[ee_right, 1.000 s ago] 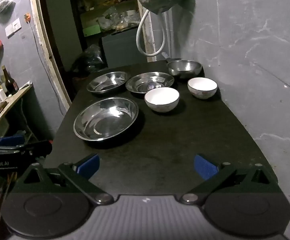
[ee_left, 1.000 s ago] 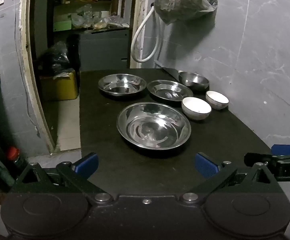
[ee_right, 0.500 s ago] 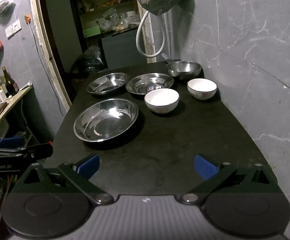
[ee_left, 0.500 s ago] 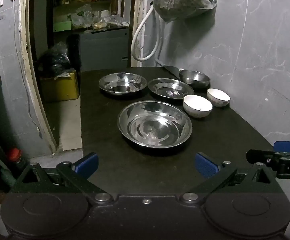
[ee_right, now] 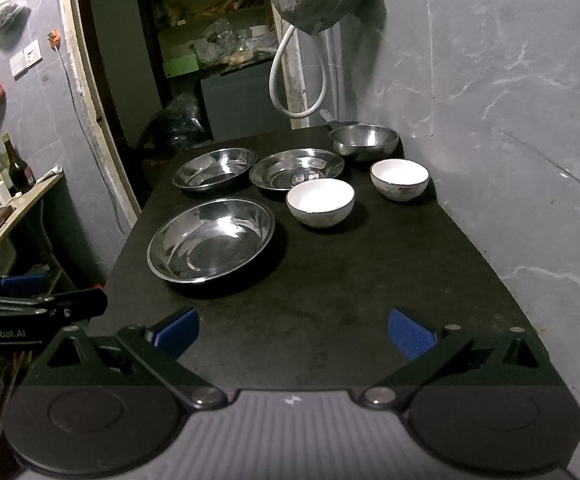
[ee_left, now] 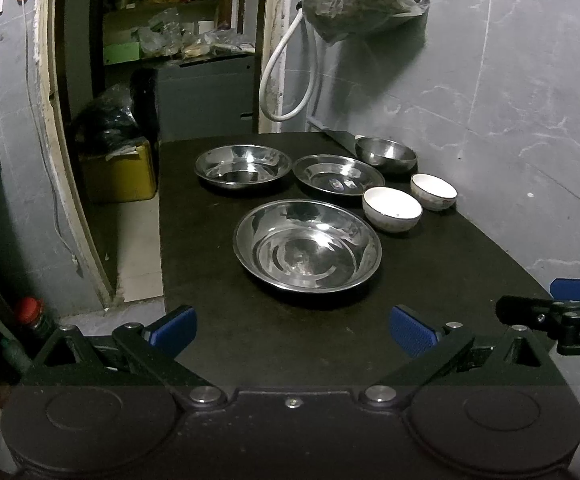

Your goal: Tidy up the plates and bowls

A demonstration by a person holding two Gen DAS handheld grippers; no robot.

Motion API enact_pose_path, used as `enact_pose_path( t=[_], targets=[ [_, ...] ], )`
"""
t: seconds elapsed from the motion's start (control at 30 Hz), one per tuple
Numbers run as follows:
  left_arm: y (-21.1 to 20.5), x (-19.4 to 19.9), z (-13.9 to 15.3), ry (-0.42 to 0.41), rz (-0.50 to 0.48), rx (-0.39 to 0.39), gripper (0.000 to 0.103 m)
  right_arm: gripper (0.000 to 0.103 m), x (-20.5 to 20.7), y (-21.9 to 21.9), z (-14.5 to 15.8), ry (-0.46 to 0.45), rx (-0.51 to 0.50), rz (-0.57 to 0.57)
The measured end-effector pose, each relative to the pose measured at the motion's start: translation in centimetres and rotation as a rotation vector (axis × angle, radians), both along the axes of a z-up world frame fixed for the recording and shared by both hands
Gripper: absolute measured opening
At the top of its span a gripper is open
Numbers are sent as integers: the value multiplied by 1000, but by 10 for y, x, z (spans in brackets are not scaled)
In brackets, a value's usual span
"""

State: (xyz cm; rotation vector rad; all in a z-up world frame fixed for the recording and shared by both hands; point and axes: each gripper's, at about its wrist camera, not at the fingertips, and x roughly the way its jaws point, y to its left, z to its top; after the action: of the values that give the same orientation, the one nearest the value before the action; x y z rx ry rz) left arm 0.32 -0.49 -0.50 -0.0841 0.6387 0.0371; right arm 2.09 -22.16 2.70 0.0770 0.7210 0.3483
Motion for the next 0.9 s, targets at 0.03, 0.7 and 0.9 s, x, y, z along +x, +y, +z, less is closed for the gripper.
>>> enact_pose_path(
  t=[0.03,0.7,0.9],
  targets=[
    [0,0,0,-1,0,0,102,103,0,0,0,0,0,-1],
    [-1,0,1,0,-2,3,102,103,-3,-3,1,-3,0,-2],
    [-1,0,1,1,-4,7,102,103,-4,-9,1,-1,9,-8]
  ],
)
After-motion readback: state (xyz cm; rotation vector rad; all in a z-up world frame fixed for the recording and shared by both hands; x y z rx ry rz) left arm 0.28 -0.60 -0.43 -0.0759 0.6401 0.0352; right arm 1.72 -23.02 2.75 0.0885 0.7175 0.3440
